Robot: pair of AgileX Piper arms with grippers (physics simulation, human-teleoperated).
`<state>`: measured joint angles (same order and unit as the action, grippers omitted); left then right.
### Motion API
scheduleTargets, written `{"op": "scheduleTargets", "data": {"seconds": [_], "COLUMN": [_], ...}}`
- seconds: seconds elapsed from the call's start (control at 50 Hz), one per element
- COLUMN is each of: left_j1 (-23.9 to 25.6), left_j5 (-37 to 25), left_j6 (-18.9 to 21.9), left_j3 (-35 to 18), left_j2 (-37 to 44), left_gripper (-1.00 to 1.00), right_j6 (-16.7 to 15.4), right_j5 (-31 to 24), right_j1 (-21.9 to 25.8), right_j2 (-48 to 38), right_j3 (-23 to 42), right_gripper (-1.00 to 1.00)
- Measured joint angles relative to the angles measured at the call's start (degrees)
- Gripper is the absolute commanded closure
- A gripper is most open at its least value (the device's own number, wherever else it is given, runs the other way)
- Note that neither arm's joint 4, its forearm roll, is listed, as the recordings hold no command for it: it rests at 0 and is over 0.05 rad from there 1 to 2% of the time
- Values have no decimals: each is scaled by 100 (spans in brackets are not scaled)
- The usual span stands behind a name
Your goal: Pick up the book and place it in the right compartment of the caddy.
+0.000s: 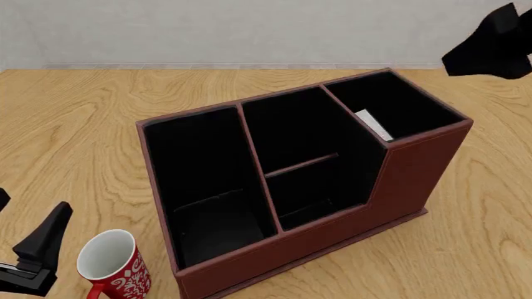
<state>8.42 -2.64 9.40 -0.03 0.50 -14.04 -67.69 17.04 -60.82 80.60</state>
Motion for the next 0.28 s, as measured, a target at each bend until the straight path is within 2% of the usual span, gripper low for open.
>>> {"op": "scheduleTargets", "data": {"seconds": [0.2, 0.28], "left_j1": [3, -15], "left_j5": [24, 48], "left_j6": [-10, -13], "left_j3": [1, -6], "left_j2": [-22, -27], "left_gripper": [-100, -100], "right_j6": [19, 46], "right_j5": [-19, 150], "right_j1": [88, 171], "right_j2": [528, 1075], "right_j3": [-85, -445], "right_gripper": [-100, -100]}}
